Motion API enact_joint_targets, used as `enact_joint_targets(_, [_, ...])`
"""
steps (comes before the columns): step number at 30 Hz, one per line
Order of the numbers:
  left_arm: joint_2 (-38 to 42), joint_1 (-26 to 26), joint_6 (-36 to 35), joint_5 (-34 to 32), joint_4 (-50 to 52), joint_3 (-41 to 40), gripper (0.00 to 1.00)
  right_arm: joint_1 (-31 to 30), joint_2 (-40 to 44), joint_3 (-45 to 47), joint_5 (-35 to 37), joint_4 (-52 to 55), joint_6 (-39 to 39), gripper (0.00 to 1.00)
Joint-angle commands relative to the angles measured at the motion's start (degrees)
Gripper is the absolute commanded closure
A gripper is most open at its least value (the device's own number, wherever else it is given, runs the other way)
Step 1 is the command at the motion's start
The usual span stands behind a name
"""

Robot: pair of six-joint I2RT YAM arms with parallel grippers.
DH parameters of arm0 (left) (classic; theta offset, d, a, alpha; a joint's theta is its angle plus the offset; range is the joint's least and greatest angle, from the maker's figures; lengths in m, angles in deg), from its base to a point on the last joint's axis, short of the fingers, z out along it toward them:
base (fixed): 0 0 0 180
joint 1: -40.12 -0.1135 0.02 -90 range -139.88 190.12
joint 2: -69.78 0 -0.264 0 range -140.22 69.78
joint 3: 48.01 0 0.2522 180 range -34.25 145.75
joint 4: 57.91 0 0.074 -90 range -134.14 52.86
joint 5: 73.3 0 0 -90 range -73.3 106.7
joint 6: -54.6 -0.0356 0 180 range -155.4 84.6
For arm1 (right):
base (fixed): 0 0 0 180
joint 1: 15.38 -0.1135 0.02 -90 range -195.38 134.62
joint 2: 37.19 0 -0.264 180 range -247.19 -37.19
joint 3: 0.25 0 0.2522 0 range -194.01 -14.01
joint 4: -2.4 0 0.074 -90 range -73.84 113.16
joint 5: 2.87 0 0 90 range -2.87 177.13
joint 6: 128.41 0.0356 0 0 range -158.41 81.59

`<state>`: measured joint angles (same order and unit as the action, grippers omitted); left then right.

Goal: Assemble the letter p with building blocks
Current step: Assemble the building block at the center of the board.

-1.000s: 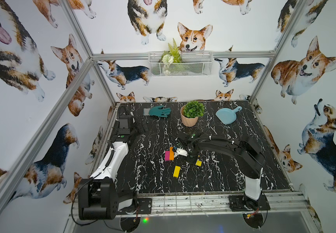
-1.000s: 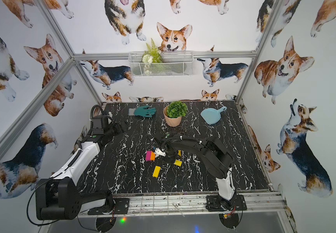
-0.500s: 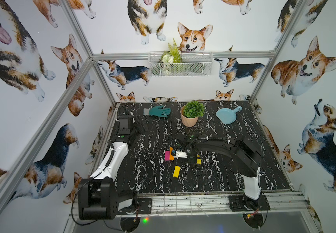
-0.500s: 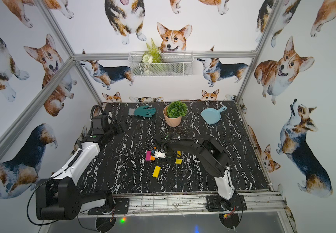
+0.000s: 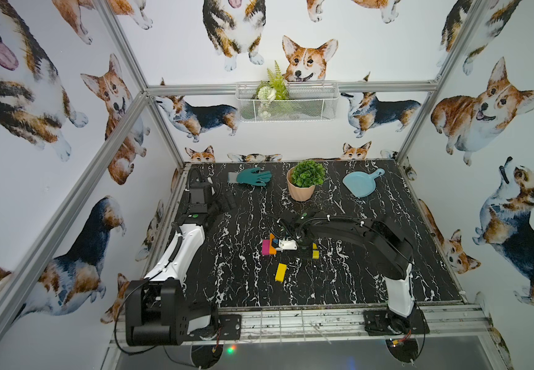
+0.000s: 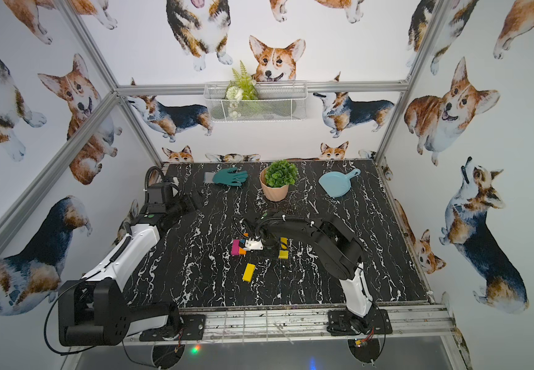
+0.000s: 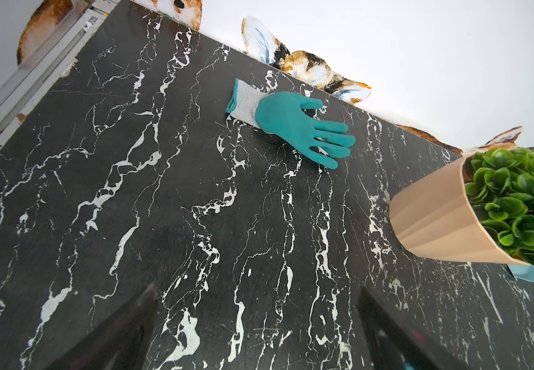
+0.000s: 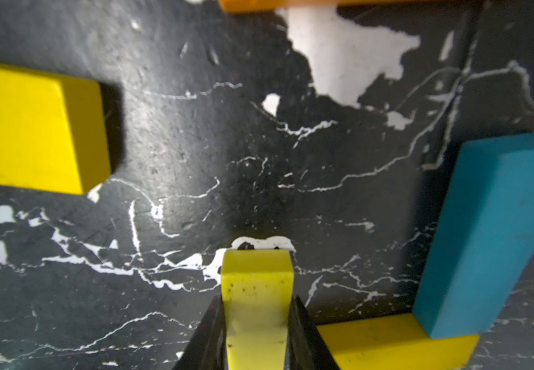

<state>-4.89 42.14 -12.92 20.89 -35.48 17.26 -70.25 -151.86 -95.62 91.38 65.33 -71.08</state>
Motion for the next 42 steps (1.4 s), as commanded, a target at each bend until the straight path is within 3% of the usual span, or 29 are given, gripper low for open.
enact_joint_targets(1, [-0.1, -0.1, 0.4, 0.4, -1.3, 0.2, 0.0, 0.1, -0.6, 0.1, 1.3, -0.8, -2.8, 0.69])
enact_joint_targets(19, [-0.3, -0.1, 0.3, 0.5, -1.5, 0.1, 0.0, 0.4, -1.0, -1.7, 0.5, -0.2, -3.8, 0.67])
enact_joint_targets(26, [-0.2, -0.1, 0.0, 0.4, -1.1, 0.2, 0.0, 0.4, 0.0, -3.6, -2.1, 1.5, -1.3, 0.48])
enact_joint_targets(36, [0.1, 0.0, -0.6, 0.9, 0.8, 1.1, 0.0, 0.9, 9.9, -4.4, -4.5, -1.8, 5.8, 0.38])
enact_joint_targets(38, [0.3, 0.0, -0.5, 1.1, 0.9, 0.8, 0.0, 2.0, 12.9, -3.7, -7.1, -4.4, 10.8, 0.31])
enact_joint_targets(42, [0.7, 0.0, -0.2, 0.8, 0.9, 0.1, 0.0, 2.2, 16.9, -1.5, -10.1, -12.2, 27.7, 0.01])
